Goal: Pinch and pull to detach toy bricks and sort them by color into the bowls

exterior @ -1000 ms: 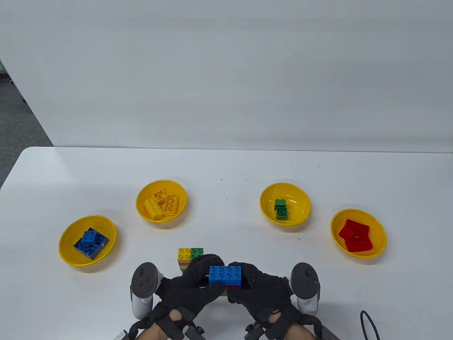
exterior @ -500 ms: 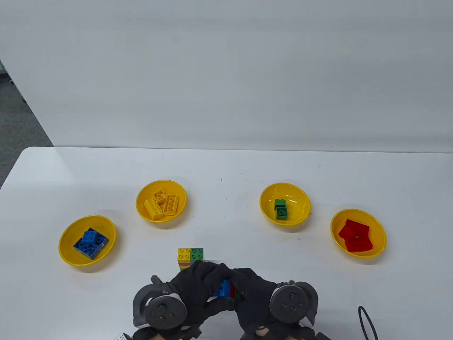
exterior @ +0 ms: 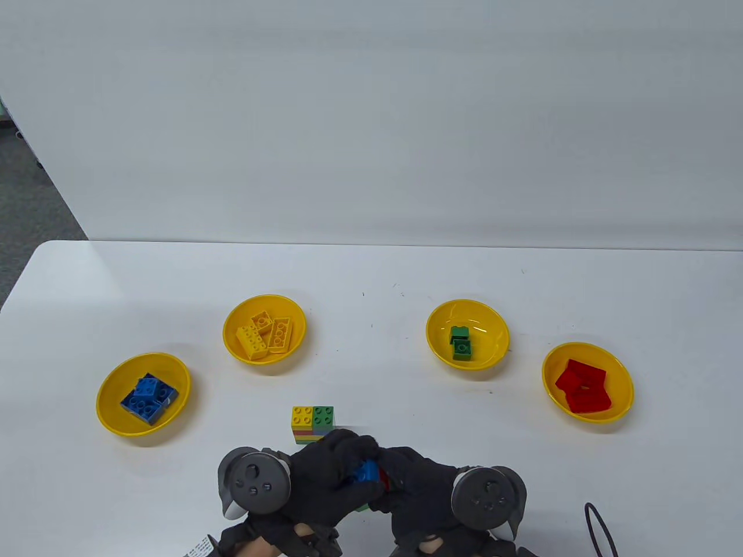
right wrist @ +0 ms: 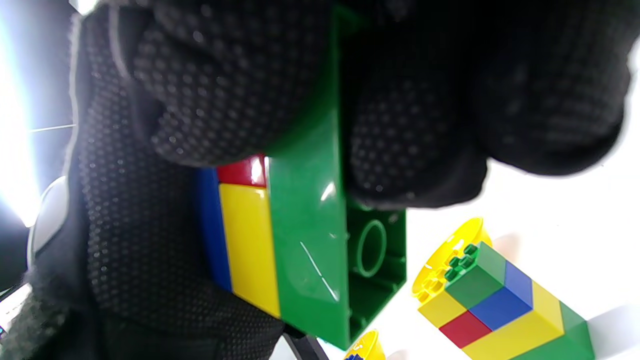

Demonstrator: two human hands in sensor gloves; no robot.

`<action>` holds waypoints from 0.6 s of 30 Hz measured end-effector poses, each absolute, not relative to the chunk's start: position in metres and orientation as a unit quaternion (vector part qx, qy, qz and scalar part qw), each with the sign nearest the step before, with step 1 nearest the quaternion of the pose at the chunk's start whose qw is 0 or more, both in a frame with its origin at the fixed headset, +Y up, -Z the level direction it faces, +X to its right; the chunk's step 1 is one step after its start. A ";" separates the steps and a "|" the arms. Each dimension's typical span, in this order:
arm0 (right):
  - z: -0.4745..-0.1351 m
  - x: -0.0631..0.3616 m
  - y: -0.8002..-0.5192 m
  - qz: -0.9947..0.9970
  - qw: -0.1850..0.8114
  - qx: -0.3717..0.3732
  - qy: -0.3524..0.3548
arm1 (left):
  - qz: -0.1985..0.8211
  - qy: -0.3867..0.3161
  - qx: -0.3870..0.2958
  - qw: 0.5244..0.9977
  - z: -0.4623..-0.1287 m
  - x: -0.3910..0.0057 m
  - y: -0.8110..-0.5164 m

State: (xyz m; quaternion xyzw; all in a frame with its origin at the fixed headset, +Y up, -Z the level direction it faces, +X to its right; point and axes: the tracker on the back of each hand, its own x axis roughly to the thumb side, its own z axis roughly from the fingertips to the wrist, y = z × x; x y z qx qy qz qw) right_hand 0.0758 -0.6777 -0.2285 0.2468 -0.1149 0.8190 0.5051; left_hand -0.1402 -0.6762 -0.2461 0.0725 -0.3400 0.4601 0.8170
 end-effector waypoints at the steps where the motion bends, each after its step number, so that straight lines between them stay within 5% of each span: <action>1: -0.228 0.078 -0.678 0.821 0.502 0.247 -0.117 | 0.474 -0.327 0.069 0.814 -0.249 -0.145 -0.677; 3: -0.229 0.078 -0.680 0.802 0.536 0.245 -0.100 | 0.612 -0.310 -0.001 0.728 -0.255 -0.153 -0.683; 4: -0.230 0.078 -0.679 0.801 0.537 0.245 -0.099 | 0.621 -0.303 0.002 0.723 -0.257 -0.154 -0.683; 8: -0.234 0.077 -0.681 0.803 0.535 0.241 -0.099 | 0.596 -0.271 0.042 0.755 -0.263 -0.171 -0.674; 12: -0.241 0.090 -0.682 0.804 0.539 0.223 -0.115 | 0.536 -0.230 0.138 0.800 -0.266 -0.216 -0.634; 15: -0.251 0.110 -0.680 0.799 0.553 0.195 -0.132 | 0.432 -0.136 0.214 0.866 -0.275 -0.272 -0.608; 18: -0.258 0.126 -0.680 0.793 0.568 0.174 -0.139 | 0.342 -0.002 0.216 0.915 -0.285 -0.327 -0.612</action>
